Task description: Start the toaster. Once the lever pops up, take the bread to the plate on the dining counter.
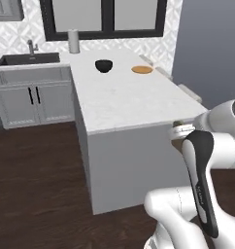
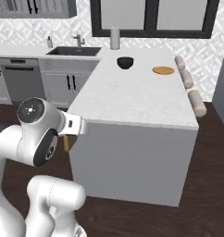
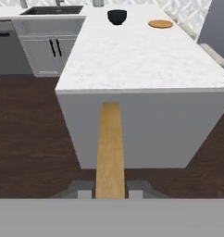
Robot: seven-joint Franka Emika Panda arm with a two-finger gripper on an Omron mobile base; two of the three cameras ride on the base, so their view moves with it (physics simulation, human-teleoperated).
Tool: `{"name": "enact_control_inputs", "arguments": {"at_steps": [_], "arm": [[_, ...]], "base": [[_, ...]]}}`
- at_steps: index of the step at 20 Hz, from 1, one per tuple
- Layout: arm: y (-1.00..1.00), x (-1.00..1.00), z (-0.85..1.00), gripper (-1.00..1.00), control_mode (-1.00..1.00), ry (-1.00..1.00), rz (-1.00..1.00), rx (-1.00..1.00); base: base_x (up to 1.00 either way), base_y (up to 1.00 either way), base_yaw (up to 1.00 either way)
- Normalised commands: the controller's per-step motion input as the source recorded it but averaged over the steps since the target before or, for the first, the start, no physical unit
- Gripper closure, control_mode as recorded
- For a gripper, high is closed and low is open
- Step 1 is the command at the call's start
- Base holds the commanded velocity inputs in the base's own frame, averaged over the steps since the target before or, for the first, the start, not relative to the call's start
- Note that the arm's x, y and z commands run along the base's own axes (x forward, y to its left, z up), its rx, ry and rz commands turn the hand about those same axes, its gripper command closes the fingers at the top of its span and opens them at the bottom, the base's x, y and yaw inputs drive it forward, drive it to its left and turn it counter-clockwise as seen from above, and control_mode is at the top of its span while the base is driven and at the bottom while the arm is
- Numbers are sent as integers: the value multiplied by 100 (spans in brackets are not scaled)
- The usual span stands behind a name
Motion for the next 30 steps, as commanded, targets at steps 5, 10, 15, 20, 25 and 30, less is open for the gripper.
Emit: {"name": "enact_control_inputs", "arguments": {"at_steps": [5, 10, 15, 20, 25, 30], "arm": [[0, 0, 0, 100, 100, 0, 0, 0], [0, 0, 0, 100, 100, 0, 0, 0], [0, 0, 0, 100, 100, 0, 0, 0], [0, 0, 0, 100, 100, 0, 0, 0], [0, 0, 0, 100, 100, 0, 0, 0], [0, 0, 0, 100, 100, 0, 0, 0]], "base": [[7, -100, 36], [40, -100, 35], [46, -100, 33], [42, -100, 39], [33, -100, 42], [1, -100, 43]]}}
